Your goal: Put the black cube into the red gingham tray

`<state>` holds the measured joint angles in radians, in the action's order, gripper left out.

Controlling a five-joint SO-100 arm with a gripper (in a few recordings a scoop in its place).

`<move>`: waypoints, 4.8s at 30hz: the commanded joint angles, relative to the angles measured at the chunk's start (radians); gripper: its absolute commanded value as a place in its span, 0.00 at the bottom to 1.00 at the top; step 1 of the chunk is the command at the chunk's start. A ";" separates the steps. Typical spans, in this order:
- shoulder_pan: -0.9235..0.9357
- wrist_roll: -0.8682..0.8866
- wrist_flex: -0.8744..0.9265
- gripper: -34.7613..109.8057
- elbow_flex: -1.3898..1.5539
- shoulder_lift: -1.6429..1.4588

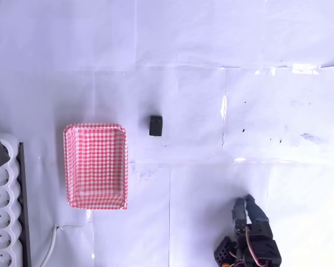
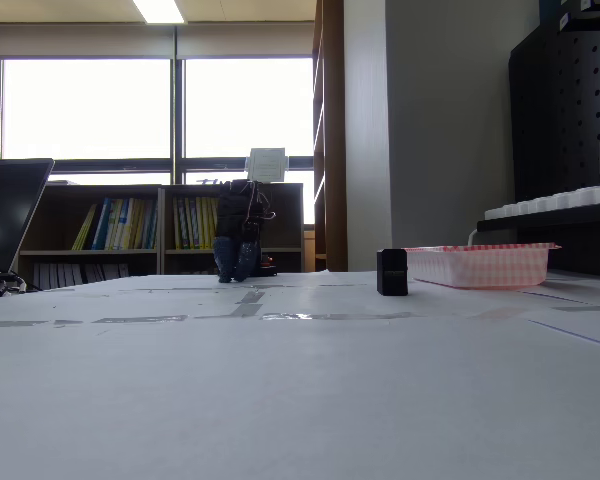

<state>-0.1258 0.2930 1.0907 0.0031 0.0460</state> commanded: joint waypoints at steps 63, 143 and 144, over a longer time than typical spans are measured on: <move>-0.445 -0.244 -1.928 0.59 1.058 -2.223; -0.433 -0.299 -1.778 0.24 1.358 -2.342; -0.430 -0.307 -1.677 0.24 1.356 -2.286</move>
<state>-0.5645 -0.0092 -0.8805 1.3499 -2.4068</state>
